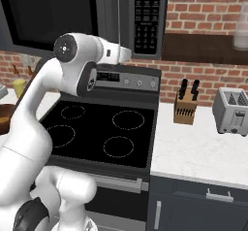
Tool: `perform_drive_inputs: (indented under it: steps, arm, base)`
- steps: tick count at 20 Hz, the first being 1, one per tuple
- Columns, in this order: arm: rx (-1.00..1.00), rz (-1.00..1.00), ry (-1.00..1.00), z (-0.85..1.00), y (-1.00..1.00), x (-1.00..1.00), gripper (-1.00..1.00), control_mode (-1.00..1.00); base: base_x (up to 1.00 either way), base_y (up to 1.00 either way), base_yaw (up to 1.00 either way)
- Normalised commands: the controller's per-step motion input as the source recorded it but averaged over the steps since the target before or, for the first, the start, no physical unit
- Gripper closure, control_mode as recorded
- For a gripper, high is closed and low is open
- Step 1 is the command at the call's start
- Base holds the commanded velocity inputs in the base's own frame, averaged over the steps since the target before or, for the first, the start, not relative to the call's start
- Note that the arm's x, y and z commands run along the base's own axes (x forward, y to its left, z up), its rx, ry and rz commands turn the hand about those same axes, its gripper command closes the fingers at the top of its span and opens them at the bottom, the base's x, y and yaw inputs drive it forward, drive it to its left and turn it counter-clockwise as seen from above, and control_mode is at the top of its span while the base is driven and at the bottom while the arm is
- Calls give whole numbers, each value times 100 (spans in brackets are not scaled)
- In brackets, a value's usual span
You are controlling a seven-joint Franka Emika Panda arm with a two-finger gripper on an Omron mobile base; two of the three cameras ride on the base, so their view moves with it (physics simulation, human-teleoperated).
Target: Open the microwave, place the bowl with waffle inside the microwave, then close the microwave door and turn it on.
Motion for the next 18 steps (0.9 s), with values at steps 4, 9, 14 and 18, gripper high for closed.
perform_drive_inputs:
  steps: [4, 9, 14, 18]
  arm:
    - [0, -18, -1, 0, 0, -100, 100, -100]
    - [0, -20, -5, 0, 0, -100, 100, -100]
    - [0, -21, -8, 5, 0, -100, 100, -100]
    - [0, -19, -14, 1, 3, -100, 100, -100]
  base:
    - [0, 0, 0]
    - [0, 0, 0]
    - [0, 0, 0]
    - [0, 0, 0]
